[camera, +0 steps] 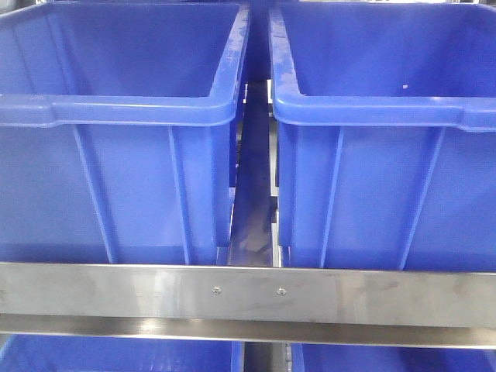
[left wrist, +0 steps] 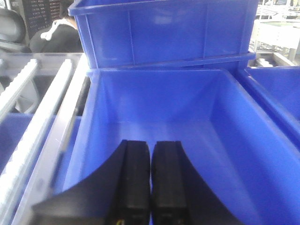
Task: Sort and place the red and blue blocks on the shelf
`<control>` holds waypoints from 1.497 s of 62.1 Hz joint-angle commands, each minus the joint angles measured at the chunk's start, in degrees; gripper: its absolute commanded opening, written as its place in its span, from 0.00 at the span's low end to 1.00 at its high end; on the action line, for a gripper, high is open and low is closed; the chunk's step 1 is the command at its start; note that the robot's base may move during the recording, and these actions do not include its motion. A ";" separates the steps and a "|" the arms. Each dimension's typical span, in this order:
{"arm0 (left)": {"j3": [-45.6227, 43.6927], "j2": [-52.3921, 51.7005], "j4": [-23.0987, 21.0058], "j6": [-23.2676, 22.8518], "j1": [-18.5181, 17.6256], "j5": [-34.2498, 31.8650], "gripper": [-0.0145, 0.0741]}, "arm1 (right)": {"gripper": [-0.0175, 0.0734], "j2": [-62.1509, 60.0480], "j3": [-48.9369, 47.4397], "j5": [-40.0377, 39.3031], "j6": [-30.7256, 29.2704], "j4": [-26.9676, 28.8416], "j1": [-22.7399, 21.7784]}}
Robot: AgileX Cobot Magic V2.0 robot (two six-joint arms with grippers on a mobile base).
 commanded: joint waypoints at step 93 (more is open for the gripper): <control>39.25 -30.30 -2.97 -0.30 1.53 -18.18 0.30 | 0.25 -1.20 -1.16 -5.59 -0.05 -0.66 -0.24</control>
